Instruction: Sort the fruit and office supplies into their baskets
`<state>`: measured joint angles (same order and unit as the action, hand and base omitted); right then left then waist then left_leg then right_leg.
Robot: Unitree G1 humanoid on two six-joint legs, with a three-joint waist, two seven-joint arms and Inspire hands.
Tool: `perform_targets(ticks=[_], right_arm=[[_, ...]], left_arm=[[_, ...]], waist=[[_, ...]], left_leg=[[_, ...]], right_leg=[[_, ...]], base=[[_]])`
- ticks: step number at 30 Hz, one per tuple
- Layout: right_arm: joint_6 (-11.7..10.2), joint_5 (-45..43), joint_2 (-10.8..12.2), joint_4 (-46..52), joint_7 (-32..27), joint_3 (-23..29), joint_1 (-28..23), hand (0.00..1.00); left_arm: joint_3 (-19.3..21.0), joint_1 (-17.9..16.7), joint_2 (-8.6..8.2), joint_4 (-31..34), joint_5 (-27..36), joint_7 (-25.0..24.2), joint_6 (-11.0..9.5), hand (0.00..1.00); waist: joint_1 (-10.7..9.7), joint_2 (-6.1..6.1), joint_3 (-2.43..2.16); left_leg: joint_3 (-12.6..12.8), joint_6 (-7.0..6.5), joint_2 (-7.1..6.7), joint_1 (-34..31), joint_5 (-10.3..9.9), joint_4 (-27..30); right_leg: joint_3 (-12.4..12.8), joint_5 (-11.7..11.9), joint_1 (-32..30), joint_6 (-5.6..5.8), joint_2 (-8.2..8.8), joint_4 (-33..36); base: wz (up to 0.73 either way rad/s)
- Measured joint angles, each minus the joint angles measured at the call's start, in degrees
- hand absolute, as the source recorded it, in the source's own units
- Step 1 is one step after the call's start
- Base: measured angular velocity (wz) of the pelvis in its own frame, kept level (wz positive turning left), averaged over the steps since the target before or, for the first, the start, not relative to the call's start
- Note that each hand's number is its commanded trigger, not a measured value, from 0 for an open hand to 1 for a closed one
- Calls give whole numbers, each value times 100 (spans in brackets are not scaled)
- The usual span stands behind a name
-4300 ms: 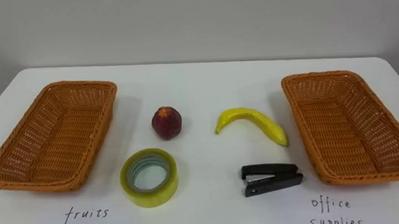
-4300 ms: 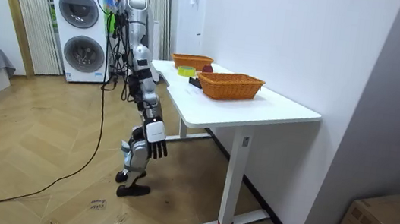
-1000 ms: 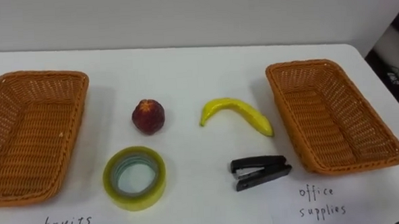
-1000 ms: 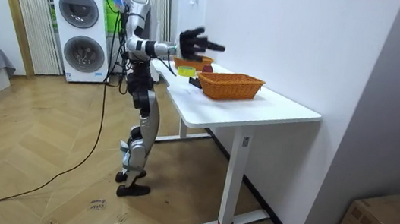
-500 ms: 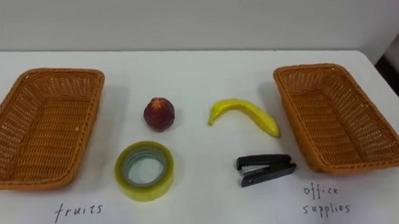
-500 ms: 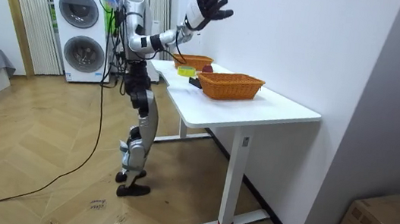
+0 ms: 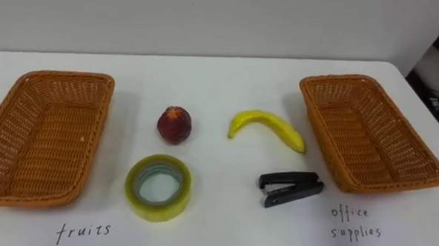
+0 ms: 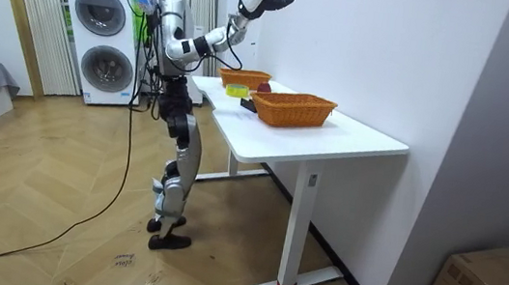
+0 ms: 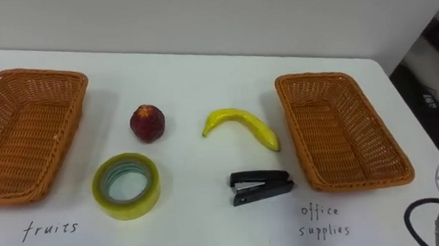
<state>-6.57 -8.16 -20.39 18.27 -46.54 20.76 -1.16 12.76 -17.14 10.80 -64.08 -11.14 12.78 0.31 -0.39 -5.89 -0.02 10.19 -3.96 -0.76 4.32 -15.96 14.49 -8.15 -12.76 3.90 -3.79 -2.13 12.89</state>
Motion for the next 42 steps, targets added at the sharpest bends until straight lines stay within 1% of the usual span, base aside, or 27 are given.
perform_targets(ticks=[4, 6, 8, 10, 12, 13, 15, 17, 19, 21, 24, 28, 30, 34, 38, 39, 42], right_arm=[[1, -377, -30, 58, 275, -244, 52, 0], [1, -559, -33, 66, 530, -396, 136, 0], [0, -617, -43, 70, 722, -396, 166, 0], [-2, -623, -51, 75, 844, -397, 233, 0], [-3, -653, -192, 75, 987, -513, 238, 0], [-3, -705, -227, 75, 1050, -556, 238, 0], [0, -914, -355, 75, 1416, -756, 238, 0], [1, -1041, -456, 76, 1726, -868, 238, 0], [28, -1030, -520, 83, 2009, -896, 238, 0], [43, -1030, -631, 93, 2307, -939, 238, 0], [46, -1029, -700, 92, 2628, -1017, 235, 0], [130, -999, -708, 81, 3004, -1203, 214, 0], [175, -958, -708, 36, 3309, -1329, 213, 0], [183, -870, -708, -165, 3676, -1445, 206, 0], [327, -788, -707, -585, 4148, -1552, 205, 0], [407, -811, -707, -656, 4286, -1581, 199, 0], [518, -840, -707, -672, 4603, -1623, 169, 0]], left_arm=[[-1, 45, 7, -6, -91, -26, 0, 0], [0, 131, 21, -11, -99, -88, -2, 0], [-1, 155, 23, -11, -109, -102, -26, 0], [-12, 184, 24, -13, -111, -106, -27, 0], [-89, 174, 47, -25, -114, -157, -28, 0], [-88, 194, 57, -24, -138, -199, -28, 0], [-90, 241, 104, -21, -317, -291, -29, 0], [-93, 290, 126, -18, -329, -341, -29, 0], [-114, 318, 151, -8, -320, -346, -28, 0], [-125, 313, 174, -5, -320, -347, -23, 0], [-119, 309, 181, -1, -341, -347, -20, 0], [-125, 307, 190, 5, -353, -349, -20, 0], [-189, 299, 207, 2, -378, -362, -20, 0], [-225, 268, 207, 56, -474, -404, 9, 0], [-303, 276, 239, 222, -473, -514, 33, 0], [-337, 321, 259, 224, -473, -560, 57, 0], [-409, 365, 271, 223, -473, -611, 68, 0]], waist=[[78, -12, 2], [94, -36, 8], [94, -57, 11], [95, -68, 15], [151, -46, 24], [153, -43, 23], [170, -36, 19], [197, -26, 18], [209, -28, 16], [223, -32, 14], [217, -55, 16], [225, -101, 18], [237, -119, 22], [241, -136, 20], [245, -156, 19], [237, -178, 7], [238, -197, 1]], left_leg=[[-13, -1, 1, 2, -1, -11], [-40, -1, 4, -44, -1, 1], [-81, -4, 2, -68, -3, 4], [-81, -7, 2, -65, -4, 5], [-83, -10, 3, -75, -7, 36], [-86, -10, 3, -81, -7, 35], [-101, -10, 3, -89, -6, 38], [-104, -10, 3, -89, -6, 39], [-106, -12, 3, -92, -4, 38], [-106, -14, 3, -97, -4, 35], [-106, -14, 3, -107, -3, 37], [-101, -14, 3, -112, -3, 37], [-98, -14, 3, -110, -3, 34], [-101, -18, 3, -107, -6, 32], [-107, -18, 3, -110, -6, 35], [-107, -18, 3, -113, -6, 34], [-106, -18, 3, -115, -5, 34]], right_leg=[[2, 0, 1, 1, 3, 49], [-78, 0, 7, 1, 14, 83], [-133, 4, 10, 8, 25, 84], [-136, 5, 11, 8, 26, 84], [-158, 6, 22, 9, 28, 84], [-168, 6, 18, 10, 33, 84], [-199, 6, 13, 10, 39, 94], [-201, 6, 13, 10, 41, 100], [-215, 6, 14, 10, 45, 104], [-240, 5, 13, 10, 50, 104], [-305, 5, 15, 10, 58, 96], [-307, 6, 18, 10, 57, 76], [-304, 8, 22, 13, 56, 70], [-303, 11, 20, 18, 56, 68], [-295, 12, 19, 19, 56, 68], [-294, 12, 17, 18, 55, 68], [-285, 12, 15, 18, 53, 68]], base=[[1], [9], [13], [3], [0], [0], [4], [0], [0], [0], [0], [0], [0], [0], [0], [0], [0]])
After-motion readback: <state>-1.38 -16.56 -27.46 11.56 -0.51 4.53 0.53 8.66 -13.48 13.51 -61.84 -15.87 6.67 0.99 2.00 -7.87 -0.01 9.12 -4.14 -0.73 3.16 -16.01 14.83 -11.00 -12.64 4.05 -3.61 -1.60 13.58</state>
